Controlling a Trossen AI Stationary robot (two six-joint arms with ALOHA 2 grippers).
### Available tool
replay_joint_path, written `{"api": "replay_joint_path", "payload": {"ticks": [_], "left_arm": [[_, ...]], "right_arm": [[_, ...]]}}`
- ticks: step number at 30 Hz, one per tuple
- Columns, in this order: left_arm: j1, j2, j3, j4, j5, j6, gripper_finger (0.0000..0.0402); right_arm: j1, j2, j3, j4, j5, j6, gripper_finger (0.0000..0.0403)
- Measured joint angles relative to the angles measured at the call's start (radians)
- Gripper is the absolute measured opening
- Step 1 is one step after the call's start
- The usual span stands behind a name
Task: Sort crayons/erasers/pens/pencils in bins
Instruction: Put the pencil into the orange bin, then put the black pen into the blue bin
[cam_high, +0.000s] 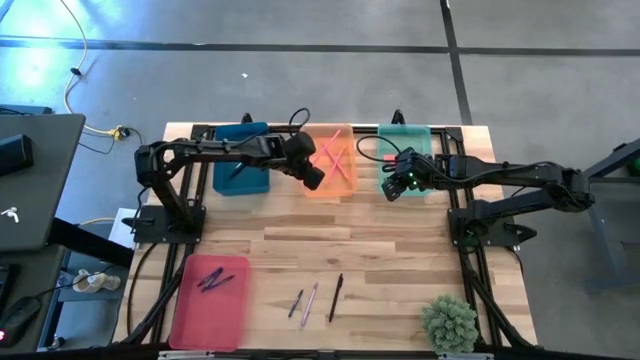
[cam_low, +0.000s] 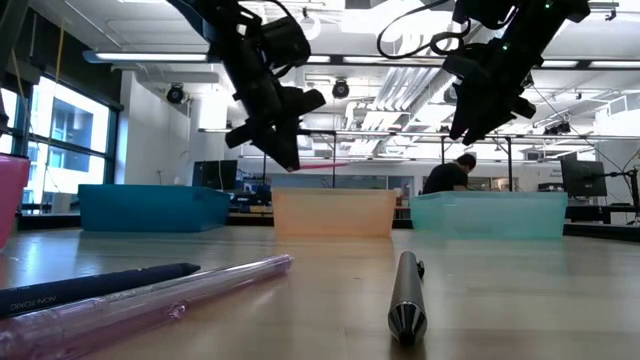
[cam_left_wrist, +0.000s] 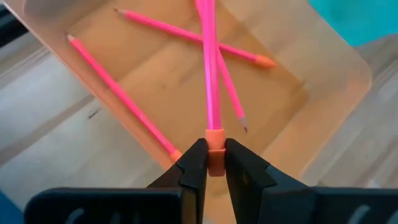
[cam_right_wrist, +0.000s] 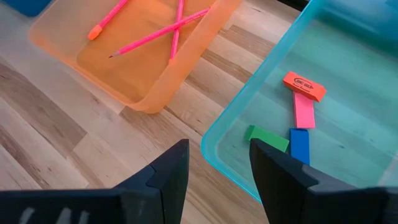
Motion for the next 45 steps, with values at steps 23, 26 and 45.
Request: {"api": "replay_joint_path", "payload": {"ticks": [23,26,45], "left_arm": [[0.006,-0.079,0.0,0.029,0.093,0.247,0.0094],[-0.002,-0.136,0.0,0.012,0.108,0.269,0.0094],[-0.376,-0.283,-0.025,-0.276,0.102,0.262,0.0094]], "right_arm": [[0.029,0.0,0.0,0.036,0.002,-0.052,0.0162],[0.075,0.0,0.0,0.095,0.0,-0.076,0.0162],[0.369,0.031,0.0,0.382,-0.017,-0.275,0.0162]]}}
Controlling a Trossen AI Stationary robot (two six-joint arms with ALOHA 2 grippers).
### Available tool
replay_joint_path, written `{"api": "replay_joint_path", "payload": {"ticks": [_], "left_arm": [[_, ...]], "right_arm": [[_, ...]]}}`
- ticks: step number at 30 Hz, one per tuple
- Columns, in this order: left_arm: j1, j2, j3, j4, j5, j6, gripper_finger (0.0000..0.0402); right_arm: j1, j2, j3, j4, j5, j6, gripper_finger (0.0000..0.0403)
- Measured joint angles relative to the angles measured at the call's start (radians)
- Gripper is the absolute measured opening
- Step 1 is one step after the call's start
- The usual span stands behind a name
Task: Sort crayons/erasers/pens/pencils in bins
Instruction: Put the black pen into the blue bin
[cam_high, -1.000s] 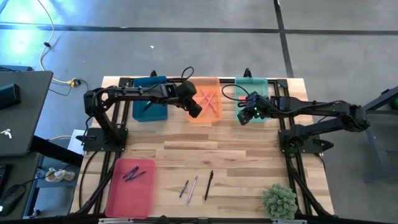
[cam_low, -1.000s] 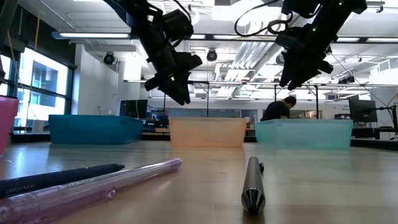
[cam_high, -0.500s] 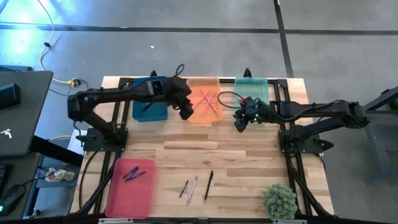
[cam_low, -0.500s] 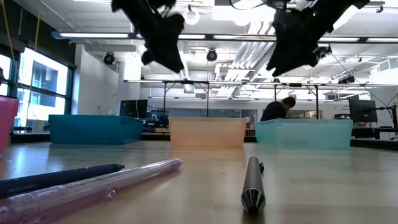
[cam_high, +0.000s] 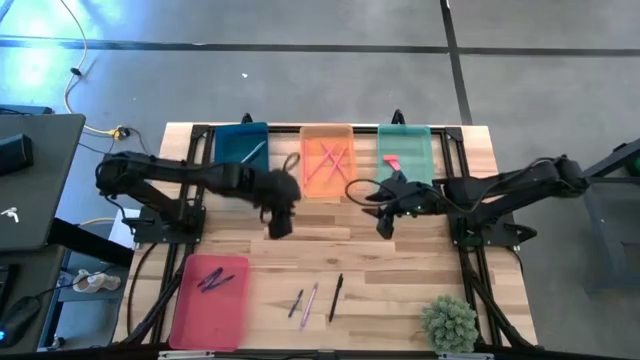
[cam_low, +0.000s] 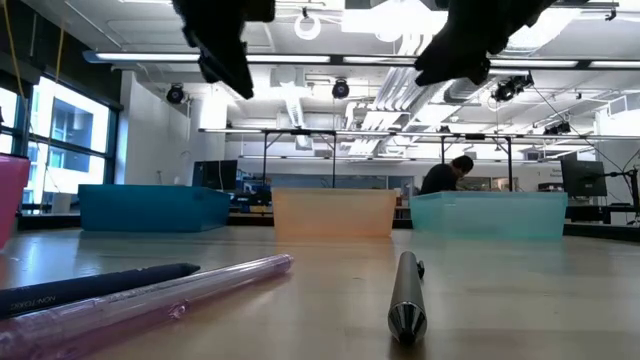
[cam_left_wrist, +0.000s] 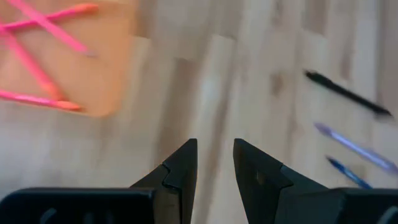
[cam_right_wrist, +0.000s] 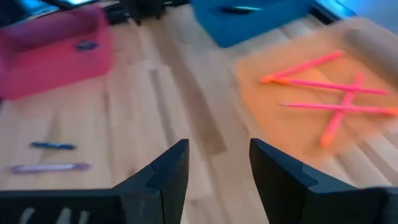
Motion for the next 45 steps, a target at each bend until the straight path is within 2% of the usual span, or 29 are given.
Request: {"api": "replay_joint_path", "payload": {"ticks": [7,14,19,24,31,37,45], "left_arm": [[-0.205,0.0,-0.089,0.044,0.001,-0.112,0.0094],[-0.304,0.001,-0.135,0.056,-0.008,-0.304,0.0094],[-0.358,0.001,-0.134,0.04,-0.008,-0.38,0.0094],[-0.408,0.001,-0.134,0.033,-0.029,-0.393,0.0094],[-0.44,0.002,-0.134,-0.031,-0.117,-0.416,0.0094],[-0.434,0.002,-0.134,-0.099,-0.133,-0.427,0.0094],[-0.413,0.002,-0.134,-0.148,-0.135,-0.454,0.0094]], "right_arm": [[0.053,0.057,0.0,0.1,-0.039,-0.035,0.0162],[0.075,0.101,0.002,0.174,-0.05,-0.087,0.0162],[0.105,0.165,0.084,0.141,-0.063,-0.159,0.0162],[0.131,0.261,0.201,-0.008,-0.105,-0.286,0.0162],[0.134,0.375,0.29,-0.185,-0.157,-0.467,0.0162],[0.149,0.469,0.327,-0.183,-0.239,-0.627,0.0162],[0.183,0.59,0.43,-0.213,-0.245,-0.792,0.0162]]}}
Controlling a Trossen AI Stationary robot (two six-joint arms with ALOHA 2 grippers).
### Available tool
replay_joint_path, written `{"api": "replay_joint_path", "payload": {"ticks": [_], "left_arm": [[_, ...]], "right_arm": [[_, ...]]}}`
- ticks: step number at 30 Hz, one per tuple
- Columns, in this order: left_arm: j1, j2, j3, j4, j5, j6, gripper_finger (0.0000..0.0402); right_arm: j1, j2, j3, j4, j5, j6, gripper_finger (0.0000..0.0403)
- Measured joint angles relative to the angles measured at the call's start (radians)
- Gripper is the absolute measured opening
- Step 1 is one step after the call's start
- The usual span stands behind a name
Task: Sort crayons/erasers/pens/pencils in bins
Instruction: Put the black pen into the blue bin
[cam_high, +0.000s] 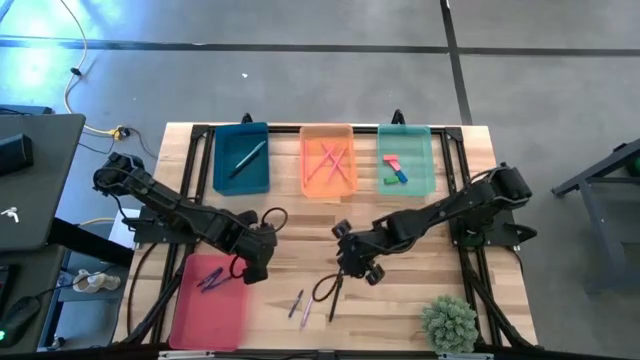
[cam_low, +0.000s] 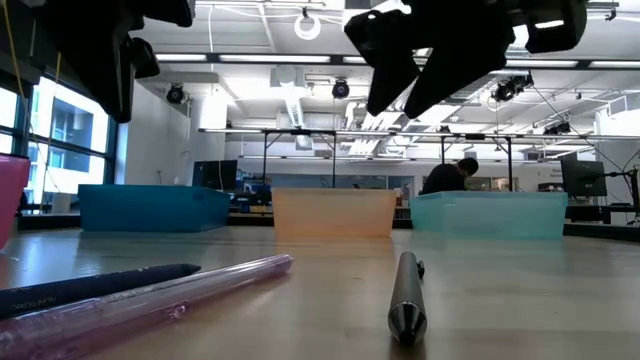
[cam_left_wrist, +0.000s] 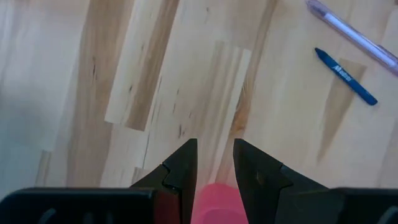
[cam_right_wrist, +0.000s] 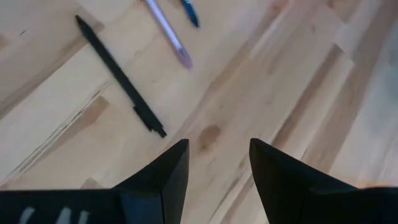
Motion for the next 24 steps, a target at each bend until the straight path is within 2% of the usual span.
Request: {"api": "replay_joint_path", "payload": {"ticks": [8,11,24], "left_arm": [[0.038,0.0,0.0,0.0,0.0,0.002,0.0094],[0.045,0.0,0.0,0.001,0.0,0.002,0.0094],[0.049,0.0,0.0,0.001,-0.015,0.01,0.0094]], "right_arm": [[0.002,0.139,0.173,-0.153,-0.103,-0.086,0.0162],[0.008,0.183,0.218,-0.183,-0.107,-0.114,0.0162],[0.045,0.266,0.235,-0.183,-0.128,-0.252,0.0162]]}}
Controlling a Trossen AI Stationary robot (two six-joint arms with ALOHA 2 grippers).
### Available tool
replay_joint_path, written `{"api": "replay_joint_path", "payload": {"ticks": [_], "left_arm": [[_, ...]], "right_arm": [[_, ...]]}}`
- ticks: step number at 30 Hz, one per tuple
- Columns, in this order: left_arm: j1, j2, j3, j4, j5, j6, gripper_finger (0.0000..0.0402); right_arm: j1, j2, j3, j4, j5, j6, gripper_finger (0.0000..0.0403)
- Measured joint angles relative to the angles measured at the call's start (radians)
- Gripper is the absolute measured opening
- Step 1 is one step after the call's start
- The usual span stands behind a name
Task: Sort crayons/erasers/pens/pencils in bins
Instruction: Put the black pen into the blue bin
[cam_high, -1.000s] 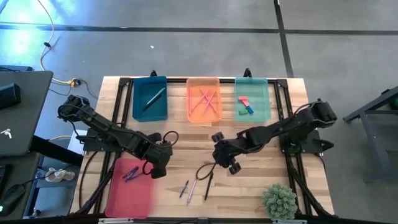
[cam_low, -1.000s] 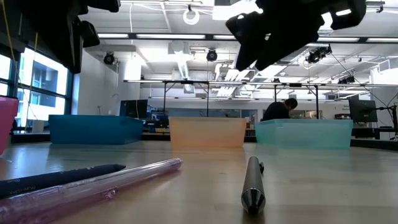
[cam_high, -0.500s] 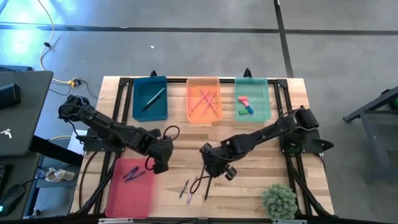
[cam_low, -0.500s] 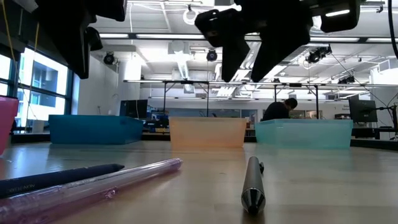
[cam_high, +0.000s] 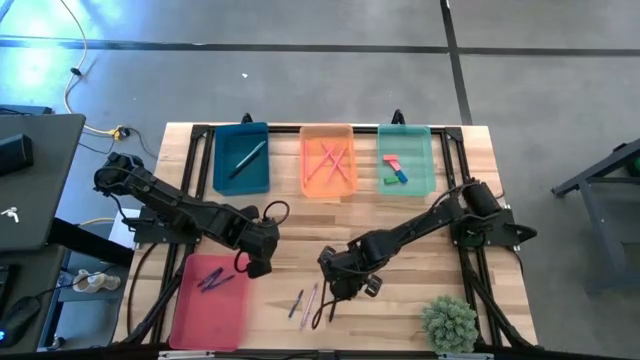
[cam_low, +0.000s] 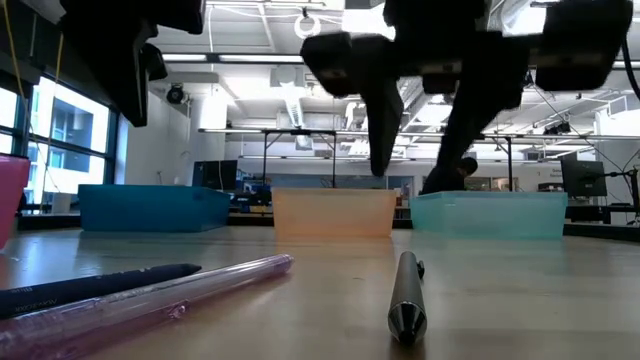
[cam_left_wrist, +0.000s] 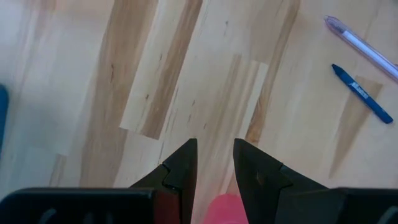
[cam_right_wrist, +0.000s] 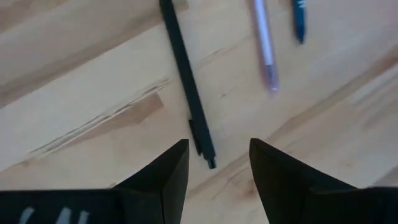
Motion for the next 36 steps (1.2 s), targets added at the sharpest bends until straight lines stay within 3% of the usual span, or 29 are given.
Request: {"api": "replay_joint_path", "payload": {"ticks": [36], "left_arm": [[0.0,0.0,0.001,0.009,-0.011,-0.009,0.0094]], "right_arm": [[0.0,0.147,0.004,0.051,-0.03,-0.088,0.0162]]}}
